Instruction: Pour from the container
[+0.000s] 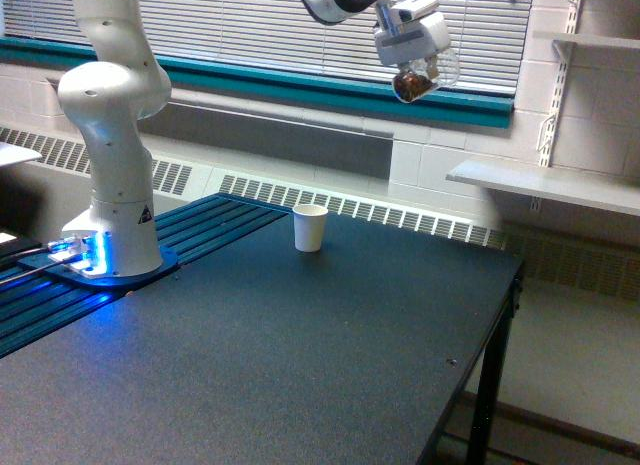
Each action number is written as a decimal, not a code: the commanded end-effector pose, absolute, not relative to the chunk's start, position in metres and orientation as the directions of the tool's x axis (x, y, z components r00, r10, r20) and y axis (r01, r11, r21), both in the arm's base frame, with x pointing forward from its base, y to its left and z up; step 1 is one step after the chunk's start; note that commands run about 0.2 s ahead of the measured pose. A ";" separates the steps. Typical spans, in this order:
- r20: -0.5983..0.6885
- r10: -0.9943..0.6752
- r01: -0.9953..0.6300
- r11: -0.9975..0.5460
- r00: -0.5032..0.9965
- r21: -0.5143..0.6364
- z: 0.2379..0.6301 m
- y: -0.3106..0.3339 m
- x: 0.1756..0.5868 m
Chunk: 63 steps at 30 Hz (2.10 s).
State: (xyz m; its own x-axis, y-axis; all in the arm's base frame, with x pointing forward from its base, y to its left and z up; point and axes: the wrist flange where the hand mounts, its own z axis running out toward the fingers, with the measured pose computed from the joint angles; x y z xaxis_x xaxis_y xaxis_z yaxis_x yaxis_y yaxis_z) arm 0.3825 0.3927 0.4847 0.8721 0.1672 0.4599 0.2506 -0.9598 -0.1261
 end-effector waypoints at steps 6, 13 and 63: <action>0.442 0.237 0.297 -0.952 0.865 -0.073 0.470 0.383 0.352; 0.420 0.267 0.313 -0.949 0.867 -0.044 0.455 0.378 0.328; 0.361 0.161 0.170 -0.985 0.918 0.008 0.405 0.342 0.252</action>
